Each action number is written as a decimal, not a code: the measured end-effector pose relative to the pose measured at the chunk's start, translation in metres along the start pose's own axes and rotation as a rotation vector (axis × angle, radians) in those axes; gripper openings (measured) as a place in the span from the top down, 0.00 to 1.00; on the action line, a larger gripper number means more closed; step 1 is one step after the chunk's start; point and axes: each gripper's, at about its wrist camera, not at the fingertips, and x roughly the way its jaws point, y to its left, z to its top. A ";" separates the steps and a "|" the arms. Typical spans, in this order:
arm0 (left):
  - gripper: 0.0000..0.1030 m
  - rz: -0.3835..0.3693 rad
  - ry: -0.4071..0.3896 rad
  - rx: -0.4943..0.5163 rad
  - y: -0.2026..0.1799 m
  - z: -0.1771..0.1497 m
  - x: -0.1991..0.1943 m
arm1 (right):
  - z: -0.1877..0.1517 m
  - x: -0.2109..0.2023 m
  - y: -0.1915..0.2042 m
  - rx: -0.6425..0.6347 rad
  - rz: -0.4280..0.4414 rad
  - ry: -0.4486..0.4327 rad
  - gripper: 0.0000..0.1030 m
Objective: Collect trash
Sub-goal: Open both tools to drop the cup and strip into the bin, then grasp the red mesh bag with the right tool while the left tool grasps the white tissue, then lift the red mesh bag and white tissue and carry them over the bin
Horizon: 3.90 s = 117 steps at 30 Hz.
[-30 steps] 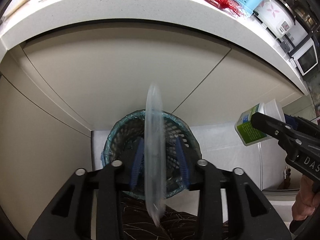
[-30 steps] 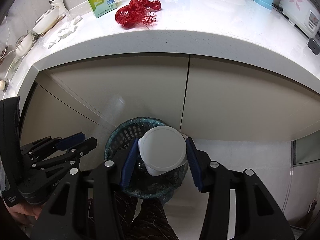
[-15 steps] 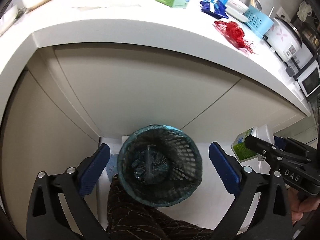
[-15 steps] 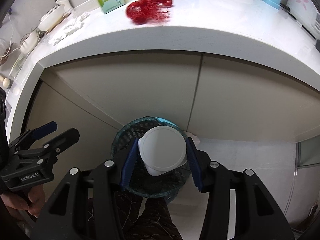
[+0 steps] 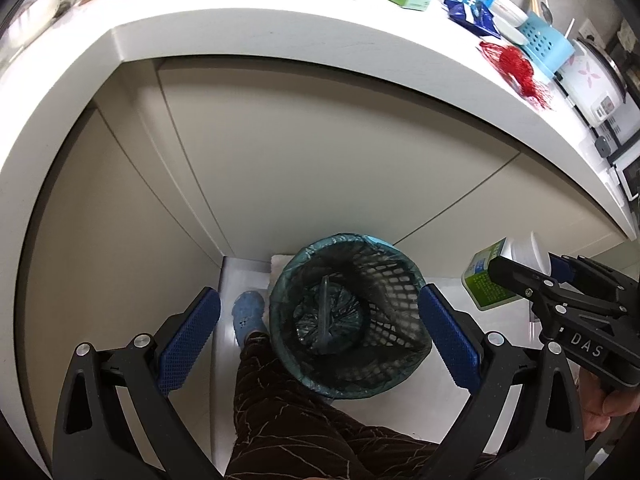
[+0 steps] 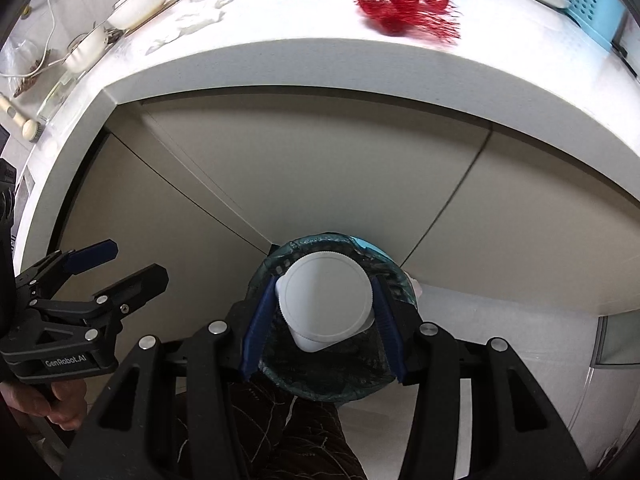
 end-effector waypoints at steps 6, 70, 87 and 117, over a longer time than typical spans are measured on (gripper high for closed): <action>0.06 0.004 -0.002 -0.001 0.003 0.001 -0.001 | 0.004 0.001 0.004 -0.006 -0.014 0.000 0.43; 0.07 0.092 0.026 0.071 0.037 0.234 -0.018 | 0.165 -0.054 -0.045 0.230 -0.177 -0.035 0.34; 0.65 0.174 0.105 0.115 0.031 0.244 0.004 | 0.172 -0.023 -0.037 0.221 -0.188 0.065 0.61; 0.96 0.080 -0.003 0.056 0.005 0.221 -0.064 | 0.159 -0.079 -0.055 0.238 -0.111 -0.086 0.85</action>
